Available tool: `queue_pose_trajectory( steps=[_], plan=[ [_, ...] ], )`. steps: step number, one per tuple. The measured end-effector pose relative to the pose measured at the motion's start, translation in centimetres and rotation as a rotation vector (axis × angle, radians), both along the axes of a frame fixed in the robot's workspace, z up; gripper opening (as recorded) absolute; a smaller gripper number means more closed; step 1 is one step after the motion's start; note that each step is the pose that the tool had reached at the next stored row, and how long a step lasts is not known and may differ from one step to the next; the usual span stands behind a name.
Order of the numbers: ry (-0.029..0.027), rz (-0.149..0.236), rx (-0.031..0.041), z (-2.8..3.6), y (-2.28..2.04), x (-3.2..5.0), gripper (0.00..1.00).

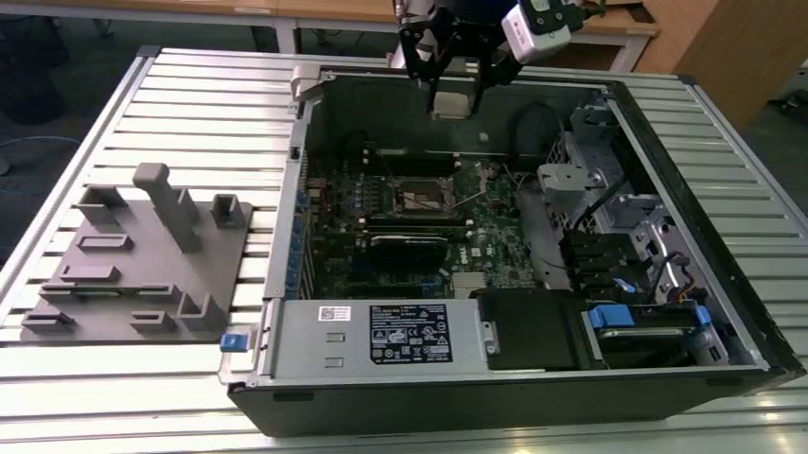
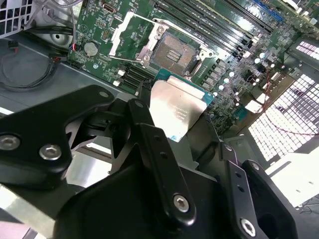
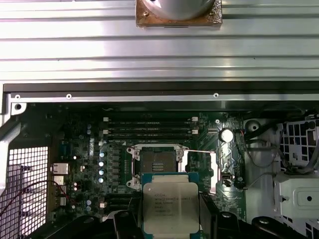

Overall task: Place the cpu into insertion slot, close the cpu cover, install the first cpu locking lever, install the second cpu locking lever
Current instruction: 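Place the cpu into insertion slot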

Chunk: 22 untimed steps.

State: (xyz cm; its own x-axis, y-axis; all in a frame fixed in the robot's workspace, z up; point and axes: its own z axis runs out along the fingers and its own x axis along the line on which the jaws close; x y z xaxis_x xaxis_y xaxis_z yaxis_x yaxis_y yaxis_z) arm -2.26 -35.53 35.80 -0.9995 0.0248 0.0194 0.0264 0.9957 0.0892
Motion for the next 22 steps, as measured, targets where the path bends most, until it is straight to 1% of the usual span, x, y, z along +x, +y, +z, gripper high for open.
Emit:
queue_pose_trajectory(
  steps=[22],
  plan=[
    [-0.0001, 0.0, 0.0002, -0.23, 0.0, 0.0, 0.54]
  ],
)
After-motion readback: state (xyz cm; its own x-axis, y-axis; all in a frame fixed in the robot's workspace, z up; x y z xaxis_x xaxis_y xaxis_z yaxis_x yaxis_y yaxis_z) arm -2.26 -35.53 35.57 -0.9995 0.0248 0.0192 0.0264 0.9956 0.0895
